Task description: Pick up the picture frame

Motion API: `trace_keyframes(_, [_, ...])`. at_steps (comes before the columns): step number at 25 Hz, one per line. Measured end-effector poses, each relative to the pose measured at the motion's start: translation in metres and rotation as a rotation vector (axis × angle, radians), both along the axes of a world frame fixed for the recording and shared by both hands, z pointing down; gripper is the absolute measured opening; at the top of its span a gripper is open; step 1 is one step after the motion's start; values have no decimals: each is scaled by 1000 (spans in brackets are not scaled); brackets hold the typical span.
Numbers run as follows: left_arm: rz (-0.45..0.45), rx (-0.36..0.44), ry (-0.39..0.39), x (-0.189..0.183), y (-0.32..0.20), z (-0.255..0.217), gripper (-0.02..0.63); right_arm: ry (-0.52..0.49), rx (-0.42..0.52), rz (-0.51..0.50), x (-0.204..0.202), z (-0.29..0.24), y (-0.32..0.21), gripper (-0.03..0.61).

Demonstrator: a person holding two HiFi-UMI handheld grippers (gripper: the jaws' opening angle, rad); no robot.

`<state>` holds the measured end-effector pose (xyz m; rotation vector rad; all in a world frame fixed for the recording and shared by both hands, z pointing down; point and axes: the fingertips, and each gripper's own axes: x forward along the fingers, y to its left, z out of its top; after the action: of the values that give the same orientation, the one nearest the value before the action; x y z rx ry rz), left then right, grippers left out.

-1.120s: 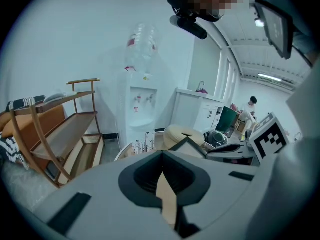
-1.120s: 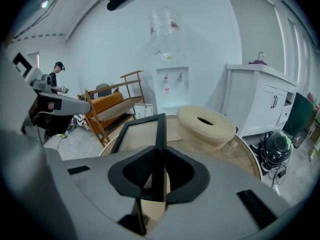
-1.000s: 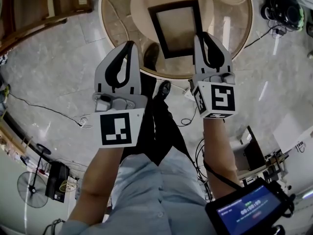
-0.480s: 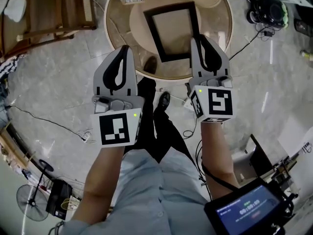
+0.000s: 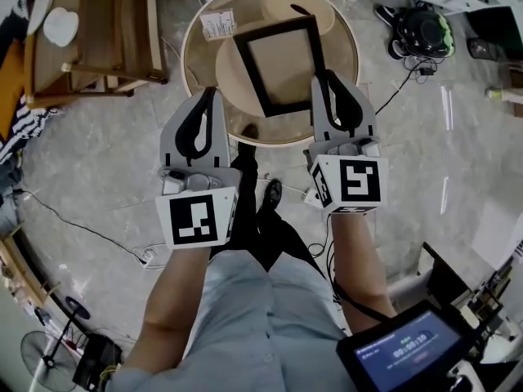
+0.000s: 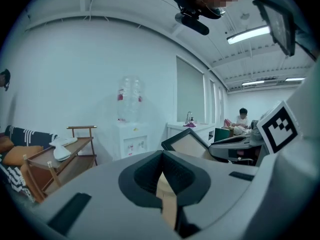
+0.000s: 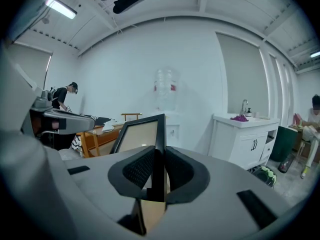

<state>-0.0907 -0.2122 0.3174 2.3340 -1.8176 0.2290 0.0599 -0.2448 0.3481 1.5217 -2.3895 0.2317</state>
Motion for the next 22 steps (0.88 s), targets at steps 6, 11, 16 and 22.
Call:
trace_keyframes(6, [22,107,-5,16,29,-64,11,-4,88,20,15,-65,37,80])
trace_keyframes(11, [30,206,-10,28,57,-117,11,-16,174,27,25,-118,68,80])
trace_keyframes(16, [33,277,-13,36,92,-159,11,-25,249,17,30,-167,103,80])
trace_keyframes(22, [26,380,-23,43,122,-213,11,-50,367,-9,31,-232,136,80])
